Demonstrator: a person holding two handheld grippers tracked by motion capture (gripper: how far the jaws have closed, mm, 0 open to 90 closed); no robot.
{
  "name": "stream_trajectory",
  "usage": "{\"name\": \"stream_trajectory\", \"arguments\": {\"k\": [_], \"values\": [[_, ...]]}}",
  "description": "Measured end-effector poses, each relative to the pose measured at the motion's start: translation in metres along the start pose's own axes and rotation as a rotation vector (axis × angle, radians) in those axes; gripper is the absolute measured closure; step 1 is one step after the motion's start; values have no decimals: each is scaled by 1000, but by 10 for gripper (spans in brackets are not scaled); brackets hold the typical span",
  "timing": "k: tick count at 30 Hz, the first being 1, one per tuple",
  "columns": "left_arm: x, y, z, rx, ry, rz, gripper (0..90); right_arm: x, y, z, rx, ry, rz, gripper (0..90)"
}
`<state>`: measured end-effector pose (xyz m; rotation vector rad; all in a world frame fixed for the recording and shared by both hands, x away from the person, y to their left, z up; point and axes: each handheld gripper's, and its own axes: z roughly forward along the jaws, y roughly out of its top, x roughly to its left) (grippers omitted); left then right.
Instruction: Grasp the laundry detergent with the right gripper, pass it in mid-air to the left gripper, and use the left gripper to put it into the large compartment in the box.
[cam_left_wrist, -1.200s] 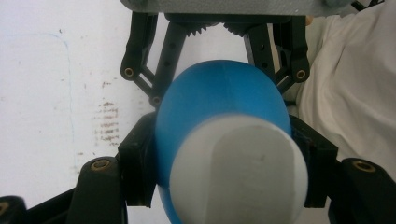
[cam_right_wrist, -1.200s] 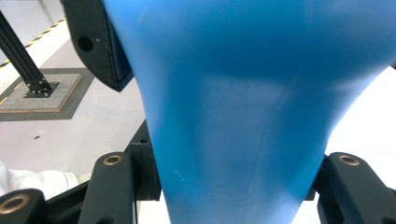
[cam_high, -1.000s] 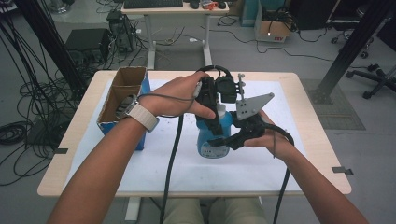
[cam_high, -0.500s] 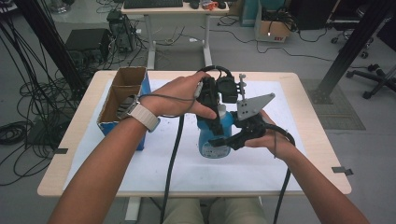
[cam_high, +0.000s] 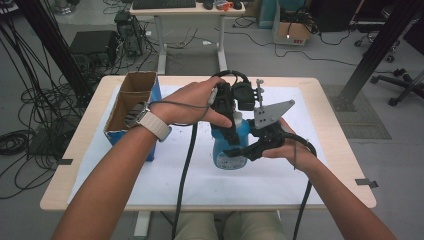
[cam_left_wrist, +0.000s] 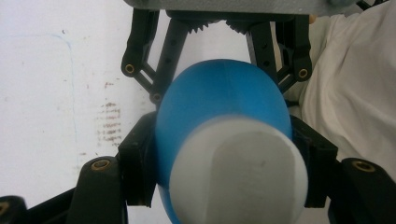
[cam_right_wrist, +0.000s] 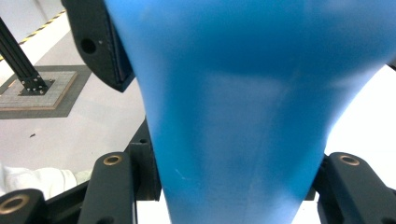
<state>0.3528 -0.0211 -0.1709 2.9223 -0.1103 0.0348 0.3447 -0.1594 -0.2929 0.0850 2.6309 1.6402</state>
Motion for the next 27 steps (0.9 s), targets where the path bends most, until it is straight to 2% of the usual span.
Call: {"name": "stream_trajectory", "arguments": {"k": [16,19,27], "values": [[1,1,-2,-1,0,5,375,-1,2,-1,6,-5,-3,433],[2,1,-2,1,4,21,375,-1,2,-2,3,-6,-5,433],[2,2,-3,-3,9,17,375,-2,3,-3,8,-7,-10,433]]}}
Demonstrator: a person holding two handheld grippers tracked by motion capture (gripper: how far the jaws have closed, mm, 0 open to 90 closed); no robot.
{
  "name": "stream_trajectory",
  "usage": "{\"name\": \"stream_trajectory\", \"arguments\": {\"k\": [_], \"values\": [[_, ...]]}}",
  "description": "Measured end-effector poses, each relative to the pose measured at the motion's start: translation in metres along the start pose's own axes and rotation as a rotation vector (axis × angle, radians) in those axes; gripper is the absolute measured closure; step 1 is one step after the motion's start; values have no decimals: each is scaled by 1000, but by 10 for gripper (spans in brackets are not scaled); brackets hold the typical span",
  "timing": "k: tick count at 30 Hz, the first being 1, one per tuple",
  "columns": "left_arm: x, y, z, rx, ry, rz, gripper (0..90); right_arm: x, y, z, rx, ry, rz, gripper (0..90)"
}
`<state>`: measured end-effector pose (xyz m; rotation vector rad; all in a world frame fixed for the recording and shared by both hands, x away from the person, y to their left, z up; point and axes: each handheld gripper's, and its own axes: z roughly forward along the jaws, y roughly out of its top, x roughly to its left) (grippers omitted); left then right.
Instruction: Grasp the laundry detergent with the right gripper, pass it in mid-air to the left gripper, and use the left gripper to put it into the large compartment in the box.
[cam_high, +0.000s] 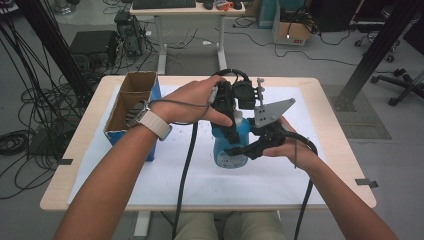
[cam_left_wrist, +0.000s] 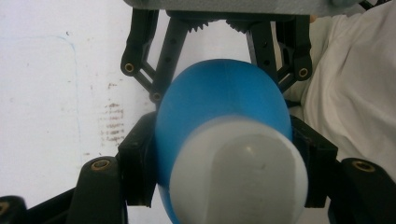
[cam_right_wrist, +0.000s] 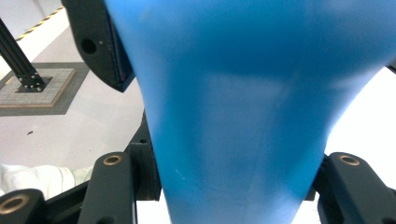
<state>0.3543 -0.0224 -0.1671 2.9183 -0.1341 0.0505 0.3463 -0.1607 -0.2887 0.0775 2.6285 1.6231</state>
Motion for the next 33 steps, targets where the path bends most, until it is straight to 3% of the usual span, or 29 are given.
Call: {"name": "stream_trajectory", "arguments": {"k": [33], "values": [[-1,0,-3,0,7,-8,374,0,3,-1,0,-5,-9,433]]}}
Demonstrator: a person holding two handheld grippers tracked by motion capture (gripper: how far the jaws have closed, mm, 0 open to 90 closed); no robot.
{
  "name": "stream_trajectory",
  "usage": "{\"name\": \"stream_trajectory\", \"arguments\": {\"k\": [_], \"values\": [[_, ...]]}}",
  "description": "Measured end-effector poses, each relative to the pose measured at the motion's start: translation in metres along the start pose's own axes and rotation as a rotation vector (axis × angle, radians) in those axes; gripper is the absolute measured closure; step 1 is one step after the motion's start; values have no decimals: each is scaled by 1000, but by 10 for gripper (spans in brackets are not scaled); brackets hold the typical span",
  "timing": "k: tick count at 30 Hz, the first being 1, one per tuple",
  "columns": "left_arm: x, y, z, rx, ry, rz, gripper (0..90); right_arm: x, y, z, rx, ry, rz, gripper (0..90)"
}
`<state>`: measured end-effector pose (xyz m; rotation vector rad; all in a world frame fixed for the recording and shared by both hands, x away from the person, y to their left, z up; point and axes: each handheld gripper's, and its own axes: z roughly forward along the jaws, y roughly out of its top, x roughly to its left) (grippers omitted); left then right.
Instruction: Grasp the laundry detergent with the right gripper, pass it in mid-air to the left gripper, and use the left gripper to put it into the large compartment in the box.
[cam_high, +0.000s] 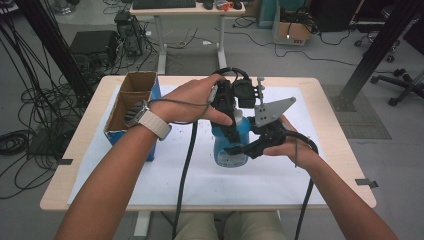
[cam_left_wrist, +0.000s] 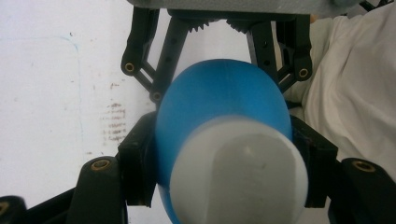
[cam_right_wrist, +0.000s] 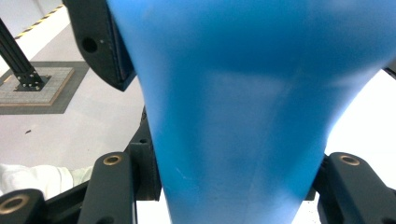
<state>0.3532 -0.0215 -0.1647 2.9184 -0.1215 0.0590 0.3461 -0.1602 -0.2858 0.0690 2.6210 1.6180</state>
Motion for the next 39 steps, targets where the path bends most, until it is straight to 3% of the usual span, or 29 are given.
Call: {"name": "stream_trajectory", "arguments": {"k": [39], "values": [[0,0,0,-1,2,-7,375,-1,1,0,5,5,-3,433]]}}
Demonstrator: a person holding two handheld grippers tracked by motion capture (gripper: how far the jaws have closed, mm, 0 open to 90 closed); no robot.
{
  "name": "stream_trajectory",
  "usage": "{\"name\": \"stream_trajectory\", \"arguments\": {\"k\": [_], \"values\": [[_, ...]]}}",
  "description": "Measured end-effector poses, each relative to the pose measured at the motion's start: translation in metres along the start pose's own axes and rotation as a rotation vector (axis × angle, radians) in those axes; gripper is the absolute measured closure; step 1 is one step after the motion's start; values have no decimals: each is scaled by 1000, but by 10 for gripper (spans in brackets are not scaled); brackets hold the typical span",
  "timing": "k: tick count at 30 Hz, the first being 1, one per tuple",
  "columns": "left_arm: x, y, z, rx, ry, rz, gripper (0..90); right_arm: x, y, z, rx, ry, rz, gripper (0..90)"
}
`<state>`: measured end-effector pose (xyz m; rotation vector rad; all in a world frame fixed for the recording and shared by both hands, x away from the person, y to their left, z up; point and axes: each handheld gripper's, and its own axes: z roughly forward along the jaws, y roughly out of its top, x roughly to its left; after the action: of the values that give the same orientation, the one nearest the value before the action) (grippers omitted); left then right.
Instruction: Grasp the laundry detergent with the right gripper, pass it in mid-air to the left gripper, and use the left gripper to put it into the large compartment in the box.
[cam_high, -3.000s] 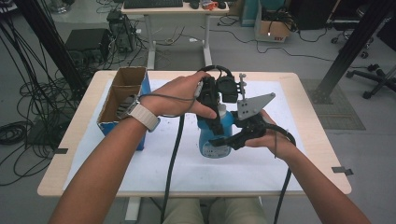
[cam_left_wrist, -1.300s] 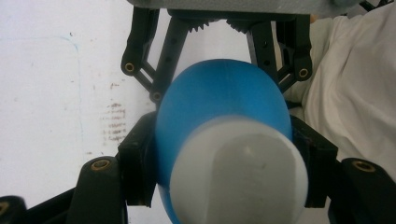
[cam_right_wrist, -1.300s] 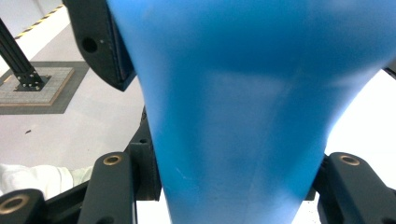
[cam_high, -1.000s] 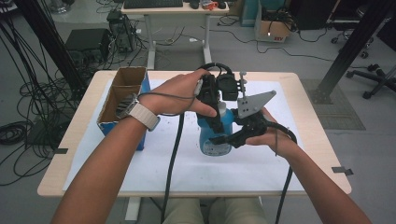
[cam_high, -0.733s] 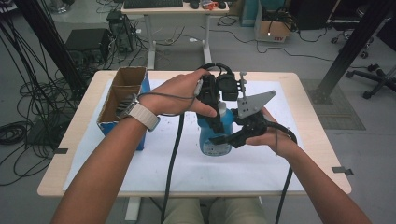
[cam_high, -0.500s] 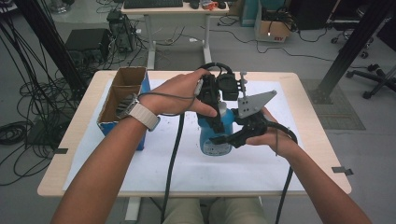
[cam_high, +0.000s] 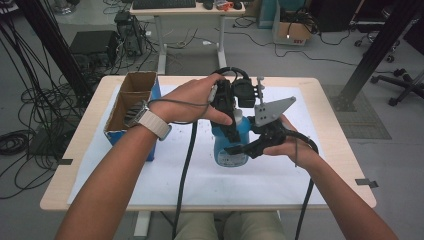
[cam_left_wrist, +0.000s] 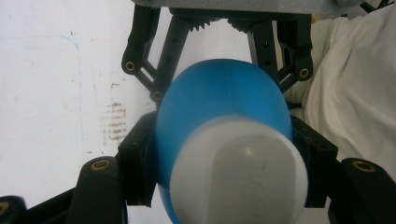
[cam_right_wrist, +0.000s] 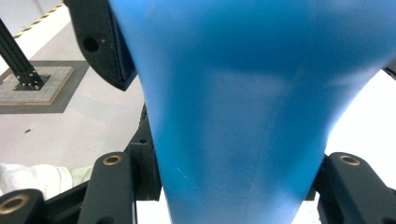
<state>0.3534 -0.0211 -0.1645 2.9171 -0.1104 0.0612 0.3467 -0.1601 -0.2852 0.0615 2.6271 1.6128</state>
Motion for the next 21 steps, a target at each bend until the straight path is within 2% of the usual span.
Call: {"name": "stream_trajectory", "arguments": {"k": [21], "values": [[-1,-1,-2,6,-1,-11,374,0,1,1,-3,4,-4,432]]}}
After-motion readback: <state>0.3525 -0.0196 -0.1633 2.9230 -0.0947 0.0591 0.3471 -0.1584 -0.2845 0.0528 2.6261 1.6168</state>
